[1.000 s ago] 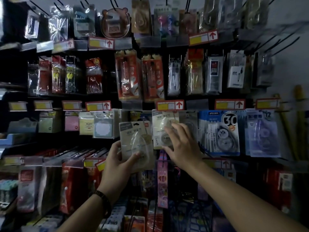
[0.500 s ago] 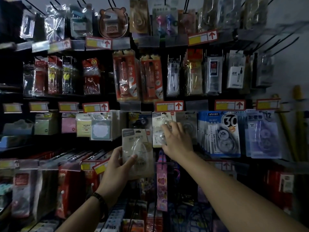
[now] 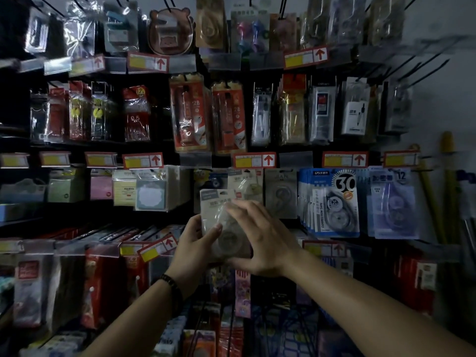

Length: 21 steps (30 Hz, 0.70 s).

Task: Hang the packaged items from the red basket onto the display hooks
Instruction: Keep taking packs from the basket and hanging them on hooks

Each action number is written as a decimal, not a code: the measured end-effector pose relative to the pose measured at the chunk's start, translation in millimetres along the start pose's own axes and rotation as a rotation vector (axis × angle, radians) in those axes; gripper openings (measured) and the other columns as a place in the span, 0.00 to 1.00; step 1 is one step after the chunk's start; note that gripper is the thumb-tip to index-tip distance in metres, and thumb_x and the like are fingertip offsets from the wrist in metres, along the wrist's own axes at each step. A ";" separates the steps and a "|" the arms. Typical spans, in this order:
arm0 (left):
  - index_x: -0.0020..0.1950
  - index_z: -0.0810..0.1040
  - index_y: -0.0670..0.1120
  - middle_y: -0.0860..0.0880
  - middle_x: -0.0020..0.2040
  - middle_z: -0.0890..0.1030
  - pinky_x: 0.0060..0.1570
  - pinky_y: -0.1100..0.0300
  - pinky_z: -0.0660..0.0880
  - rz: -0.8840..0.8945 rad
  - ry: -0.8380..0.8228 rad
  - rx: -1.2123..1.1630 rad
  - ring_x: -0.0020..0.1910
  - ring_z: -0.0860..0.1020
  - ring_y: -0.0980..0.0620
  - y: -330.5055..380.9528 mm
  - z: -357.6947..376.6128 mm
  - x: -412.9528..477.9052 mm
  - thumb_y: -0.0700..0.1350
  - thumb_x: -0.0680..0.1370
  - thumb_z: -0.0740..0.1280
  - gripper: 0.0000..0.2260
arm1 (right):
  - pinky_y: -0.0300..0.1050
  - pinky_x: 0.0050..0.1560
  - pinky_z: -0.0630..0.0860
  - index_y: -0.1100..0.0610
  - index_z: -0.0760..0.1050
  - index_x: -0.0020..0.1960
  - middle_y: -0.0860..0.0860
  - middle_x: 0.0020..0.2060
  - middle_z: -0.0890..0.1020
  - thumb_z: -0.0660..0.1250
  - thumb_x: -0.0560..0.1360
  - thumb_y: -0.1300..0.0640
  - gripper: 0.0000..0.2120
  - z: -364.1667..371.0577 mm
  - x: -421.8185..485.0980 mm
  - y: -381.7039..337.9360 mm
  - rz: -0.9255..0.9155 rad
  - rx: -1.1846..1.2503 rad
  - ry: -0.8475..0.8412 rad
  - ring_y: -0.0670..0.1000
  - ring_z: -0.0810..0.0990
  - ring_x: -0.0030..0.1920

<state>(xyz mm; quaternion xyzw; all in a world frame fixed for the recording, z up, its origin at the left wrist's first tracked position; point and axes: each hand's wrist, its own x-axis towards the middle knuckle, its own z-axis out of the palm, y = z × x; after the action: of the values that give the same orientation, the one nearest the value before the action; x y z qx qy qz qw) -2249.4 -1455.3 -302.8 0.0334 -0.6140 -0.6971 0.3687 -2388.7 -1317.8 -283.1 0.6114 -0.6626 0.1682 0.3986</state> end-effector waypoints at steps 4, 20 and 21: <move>0.68 0.78 0.51 0.47 0.58 0.88 0.44 0.47 0.85 -0.024 -0.037 -0.015 0.55 0.88 0.44 -1.7 8.7 -0.8 0.44 0.84 0.69 0.12 | 0.52 0.68 0.76 0.55 0.63 0.81 0.53 0.73 0.69 0.73 0.71 0.39 0.45 4.4 -4.2 -2.4 0.016 -0.032 0.007 0.55 0.69 0.72; 0.69 0.75 0.52 0.49 0.63 0.81 0.50 0.48 0.82 -0.112 0.017 0.261 0.58 0.83 0.45 -9.2 -8.9 7.5 0.45 0.83 0.73 0.16 | 0.61 0.62 0.80 0.56 0.69 0.76 0.58 0.73 0.71 0.82 0.67 0.44 0.43 20.1 30.2 33.7 0.239 -0.342 0.100 0.61 0.72 0.70; 0.69 0.75 0.52 0.49 0.63 0.81 0.49 0.48 0.82 -0.118 0.015 0.267 0.58 0.83 0.45 -9.5 -10.5 8.0 0.45 0.83 0.72 0.15 | 0.61 0.61 0.80 0.56 0.70 0.76 0.58 0.73 0.72 0.82 0.67 0.43 0.43 20.4 31.8 35.5 0.234 -0.353 0.090 0.61 0.73 0.70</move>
<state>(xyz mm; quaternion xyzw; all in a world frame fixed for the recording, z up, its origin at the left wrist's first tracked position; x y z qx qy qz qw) -2254.4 -1468.6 -310.4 0.1233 -0.6955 -0.6294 0.3239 -2426.8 -1346.9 -263.1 0.4429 -0.7297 0.1219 0.5064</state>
